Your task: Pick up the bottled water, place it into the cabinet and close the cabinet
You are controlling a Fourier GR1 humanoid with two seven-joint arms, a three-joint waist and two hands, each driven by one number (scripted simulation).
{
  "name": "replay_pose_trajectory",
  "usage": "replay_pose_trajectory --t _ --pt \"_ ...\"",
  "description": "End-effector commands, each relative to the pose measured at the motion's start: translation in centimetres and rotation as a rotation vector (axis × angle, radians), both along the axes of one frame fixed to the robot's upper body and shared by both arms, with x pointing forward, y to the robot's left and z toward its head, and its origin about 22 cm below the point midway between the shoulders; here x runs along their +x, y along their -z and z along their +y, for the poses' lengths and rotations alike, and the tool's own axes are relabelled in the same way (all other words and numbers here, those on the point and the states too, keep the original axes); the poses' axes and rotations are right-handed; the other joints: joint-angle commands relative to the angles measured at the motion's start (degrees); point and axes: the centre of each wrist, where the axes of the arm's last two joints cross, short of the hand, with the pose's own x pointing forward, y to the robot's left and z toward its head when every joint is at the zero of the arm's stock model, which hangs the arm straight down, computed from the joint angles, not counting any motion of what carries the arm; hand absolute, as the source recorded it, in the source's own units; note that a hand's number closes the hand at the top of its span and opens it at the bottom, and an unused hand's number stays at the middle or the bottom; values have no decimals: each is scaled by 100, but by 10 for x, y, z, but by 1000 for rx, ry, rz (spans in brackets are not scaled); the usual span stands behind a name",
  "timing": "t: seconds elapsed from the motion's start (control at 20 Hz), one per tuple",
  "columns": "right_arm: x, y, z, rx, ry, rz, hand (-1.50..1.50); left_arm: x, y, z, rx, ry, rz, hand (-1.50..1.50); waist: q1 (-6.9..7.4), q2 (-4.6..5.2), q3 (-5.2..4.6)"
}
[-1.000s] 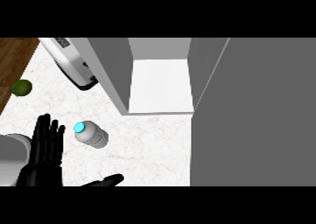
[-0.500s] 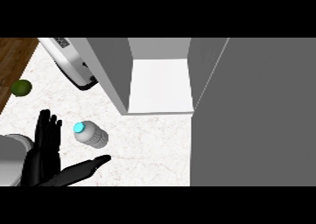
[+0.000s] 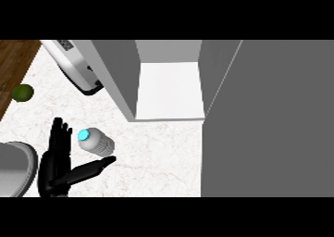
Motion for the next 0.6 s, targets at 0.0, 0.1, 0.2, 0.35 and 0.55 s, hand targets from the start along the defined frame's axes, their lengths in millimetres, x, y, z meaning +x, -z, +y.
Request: replay_pose_trajectory --t 0.0,0.1,0.2,0.35,0.55 --pt "-16 -37 20 72 -63 -74 -150 4 41 4 -27 -14 33 -150 -26 15 -7" --pt "-21 -38 16 80 -73 -71 -150 15 40 18 -14 -21 22 -150 -40 5 -2" --pt "-22 -38 19 87 -62 -60 -150 11 56 9 -28 -21 49 -150 -13 8 -1" --pt "-22 -36 15 101 -66 -73 -150 -1 76 34 -13 -49 46 -150 -7 7 -3" --pt "-24 -38 23 90 -74 -69 -150 14 88 16 -78 -64 9 -150 -15 12 -5"
